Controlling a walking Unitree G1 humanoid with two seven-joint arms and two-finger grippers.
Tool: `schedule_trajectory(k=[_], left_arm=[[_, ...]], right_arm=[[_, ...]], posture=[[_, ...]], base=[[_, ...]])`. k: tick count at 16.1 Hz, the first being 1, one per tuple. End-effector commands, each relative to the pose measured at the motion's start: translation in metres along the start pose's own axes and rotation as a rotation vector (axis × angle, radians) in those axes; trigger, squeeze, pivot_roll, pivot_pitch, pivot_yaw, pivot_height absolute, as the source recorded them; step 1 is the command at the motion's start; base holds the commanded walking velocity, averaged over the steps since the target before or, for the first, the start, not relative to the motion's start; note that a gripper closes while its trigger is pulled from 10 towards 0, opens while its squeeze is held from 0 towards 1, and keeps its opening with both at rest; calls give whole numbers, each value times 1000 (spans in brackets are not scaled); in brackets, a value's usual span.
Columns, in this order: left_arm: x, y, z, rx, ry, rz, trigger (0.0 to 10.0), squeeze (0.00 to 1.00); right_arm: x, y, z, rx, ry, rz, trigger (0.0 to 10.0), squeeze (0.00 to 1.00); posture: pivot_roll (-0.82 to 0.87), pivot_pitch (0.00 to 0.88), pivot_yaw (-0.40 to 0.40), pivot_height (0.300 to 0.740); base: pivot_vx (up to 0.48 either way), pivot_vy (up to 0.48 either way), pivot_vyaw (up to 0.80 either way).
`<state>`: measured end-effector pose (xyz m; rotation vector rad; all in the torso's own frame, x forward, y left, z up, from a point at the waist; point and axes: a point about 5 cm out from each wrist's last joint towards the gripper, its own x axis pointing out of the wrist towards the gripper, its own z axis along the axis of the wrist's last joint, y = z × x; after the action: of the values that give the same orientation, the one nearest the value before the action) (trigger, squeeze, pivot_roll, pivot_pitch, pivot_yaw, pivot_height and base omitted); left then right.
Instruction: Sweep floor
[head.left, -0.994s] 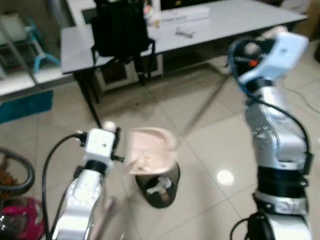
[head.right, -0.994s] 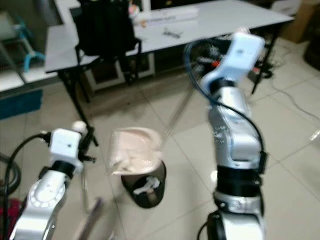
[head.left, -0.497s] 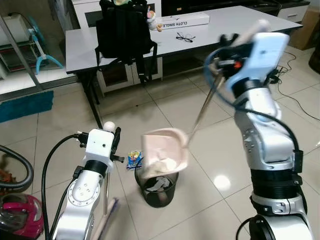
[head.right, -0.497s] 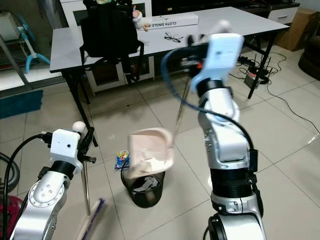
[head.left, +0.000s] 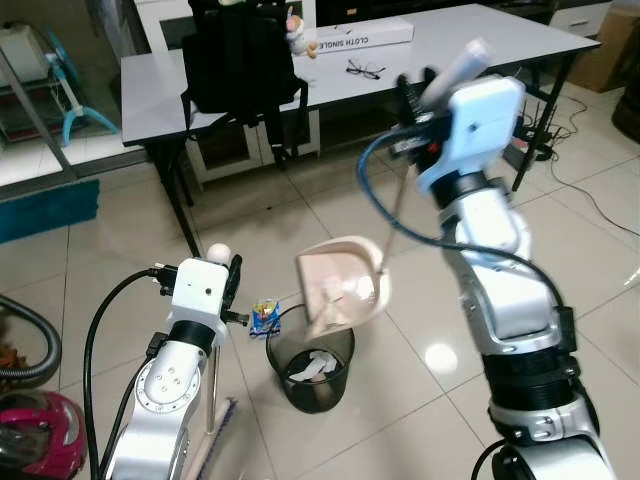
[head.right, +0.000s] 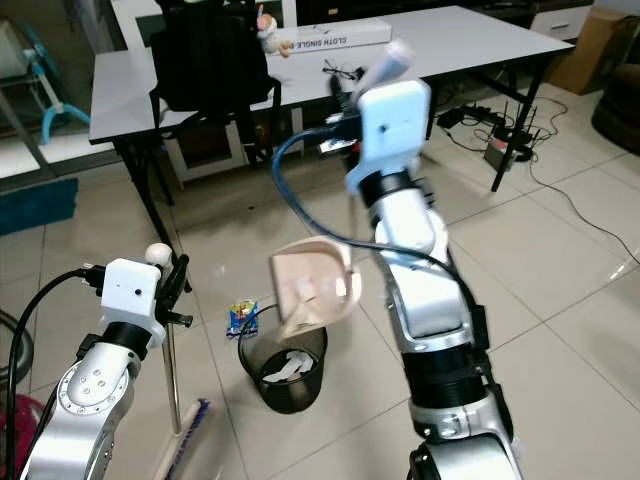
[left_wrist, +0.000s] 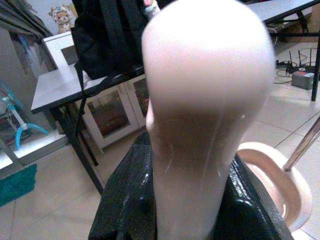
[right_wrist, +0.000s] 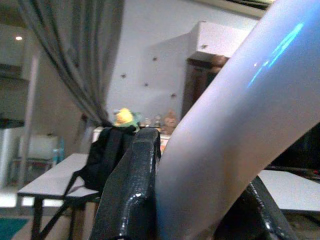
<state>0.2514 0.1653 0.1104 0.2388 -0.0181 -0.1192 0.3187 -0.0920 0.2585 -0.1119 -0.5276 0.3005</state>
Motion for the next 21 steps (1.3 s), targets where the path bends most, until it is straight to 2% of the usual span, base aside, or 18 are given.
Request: schedule_trajectory(k=[1,2,4,6,8,9,10,12,14,15,16,17,19,21], left_arm=[[0,3,7,26,-27,10,10000,0],[0,3,7,25,-26,10,10000,0],[0,3,6,26,-25,8,10000,0],[0,4,6,27,-25,8,10000,0],[0,4,6,28,-24,9,10000,0],[-1,4,6,28,-24,8,10000,0],[-1,4,6,27,-24,5,10000,0],[0,2,5,24,-15,-10,10000,0],[0,-1,2,18,1,-56,10000,0],[0,-3,1,15,6,-84,10000,0],[0,-7,-1,14,16,-144,10000,0],[-1,-9,-1,8,20,-170,10000,0],[-2,-20,-5,-4,48,-332,10000,0],[0,-22,-5,13,49,-380,10000,0]], right_arm=[[2,9,11,-43,-77,49,10000,0],[1,15,13,-62,-97,80,10000,0],[-8,48,20,-163,-203,267,10000,0],[-15,60,19,-180,-233,338,10000,0],[-20,68,19,-154,-243,375,10000,0],[-21,70,19,-165,-247,387,10000,0],[-20,69,18,-219,-252,375,10000,0],[-11,43,16,-357,-206,175,10000,0],[-9,0,4,-423,-38,-19,10000,0],[-12,-14,0,-412,17,-95,10000,0],[-22,-38,-7,-367,108,-244,10000,0],[-27,-46,-10,-374,130,-286,10000,0],[-47,-68,-24,-466,236,-377,10000,0],[-56,-73,-34,-463,307,-402,10000,0]], posture=[[-53,0,61,740],[-54,0,61,740],[-54,0,62,740],[-49,0,61,740],[-49,0,62,740],[-49,0,62,740],[-49,0,63,740],[-50,0,62,740],[-54,0,65,740],[-58,0,67,740],[-59,0,68,740],[-62,0,70,740],[-66,0,72,740],[-72,0,76,740]], base=[[0,0,0],[0,0,0],[0,0,0],[0,0,0],[0,0,0],[0,0,0],[0,0,0],[0,0,0],[0,0,0],[0,0,0],[0,0,-800],[0,0,-800],[0,0,-800],[0,0,-800]])
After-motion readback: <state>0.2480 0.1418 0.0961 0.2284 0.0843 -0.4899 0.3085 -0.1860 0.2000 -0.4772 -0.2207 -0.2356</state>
